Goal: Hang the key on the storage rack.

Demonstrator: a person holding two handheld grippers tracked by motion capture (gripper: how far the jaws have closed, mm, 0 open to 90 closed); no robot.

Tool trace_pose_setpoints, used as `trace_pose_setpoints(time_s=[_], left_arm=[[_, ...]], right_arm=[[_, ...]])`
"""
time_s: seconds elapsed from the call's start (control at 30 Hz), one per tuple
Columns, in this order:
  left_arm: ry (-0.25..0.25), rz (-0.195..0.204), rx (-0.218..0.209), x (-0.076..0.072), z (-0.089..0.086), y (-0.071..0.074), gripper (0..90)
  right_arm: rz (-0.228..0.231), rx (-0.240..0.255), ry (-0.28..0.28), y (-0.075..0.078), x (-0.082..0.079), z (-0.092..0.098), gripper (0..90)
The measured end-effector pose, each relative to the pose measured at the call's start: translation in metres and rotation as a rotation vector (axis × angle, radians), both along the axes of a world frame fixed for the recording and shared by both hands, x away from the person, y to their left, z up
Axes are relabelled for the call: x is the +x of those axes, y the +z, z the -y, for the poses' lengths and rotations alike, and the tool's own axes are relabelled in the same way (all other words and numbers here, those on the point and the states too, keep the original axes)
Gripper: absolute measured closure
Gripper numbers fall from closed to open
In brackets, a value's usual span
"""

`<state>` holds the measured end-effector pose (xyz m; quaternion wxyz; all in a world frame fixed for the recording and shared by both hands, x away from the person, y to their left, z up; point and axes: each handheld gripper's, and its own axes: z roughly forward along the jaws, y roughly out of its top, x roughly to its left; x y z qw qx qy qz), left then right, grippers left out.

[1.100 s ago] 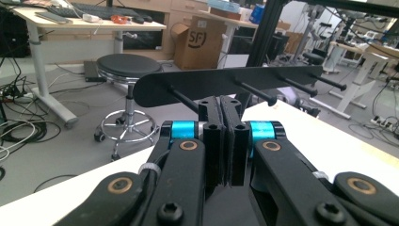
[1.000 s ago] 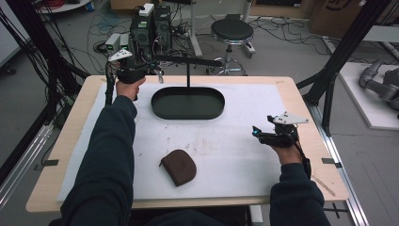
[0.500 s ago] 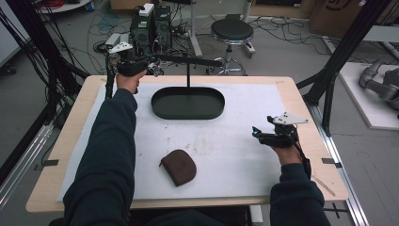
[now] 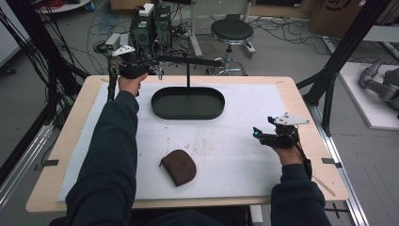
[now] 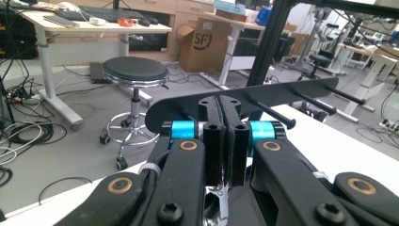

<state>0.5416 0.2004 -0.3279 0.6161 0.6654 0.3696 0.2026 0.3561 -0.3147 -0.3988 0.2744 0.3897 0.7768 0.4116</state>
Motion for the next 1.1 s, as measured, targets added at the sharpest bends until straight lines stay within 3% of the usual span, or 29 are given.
trace_pose_setpoints(time_s=[0.3,0.47,0.53,0.67,0.77,0.8,0.83,0.87,1.1], left_arm=[[0.046,-0.001,0.045,-0.002,0.000,-0.001,86.5],[0.084,-0.001,0.039,-0.012,-0.004,-0.004,74.2],[0.095,-0.007,0.017,-0.024,-0.007,-0.007,64.4],[0.100,0.015,0.001,-0.062,-0.013,-0.015,57.6],[0.099,-0.007,-0.032,-0.089,-0.017,-0.020,47.1],[0.098,-0.015,-0.040,-0.097,-0.018,-0.021,35.1],[0.093,-0.026,-0.040,-0.104,-0.018,-0.021,35.1],[0.085,-0.030,-0.034,-0.110,-0.018,-0.022,27.4],[0.093,-0.012,0.046,-0.138,-0.026,-0.030,20.3]], right_arm=[[0.003,-0.004,0.009,0.001,-0.001,-0.003,25.3],[-0.002,-0.002,0.008,0.000,0.000,-0.002,25.3],[-0.002,-0.003,0.013,0.000,0.001,-0.003,25.4],[0.000,0.001,0.020,0.001,0.001,-0.003,25.4],[0.004,0.000,0.018,0.001,0.002,-0.003,25.3],[0.001,0.011,0.018,0.002,0.003,-0.003,25.3],[0.001,0.011,0.018,0.002,0.003,-0.003,25.3],[0.000,0.014,0.016,0.003,0.004,-0.004,24.8],[-0.009,0.006,0.014,0.002,0.005,-0.009,23.3]])
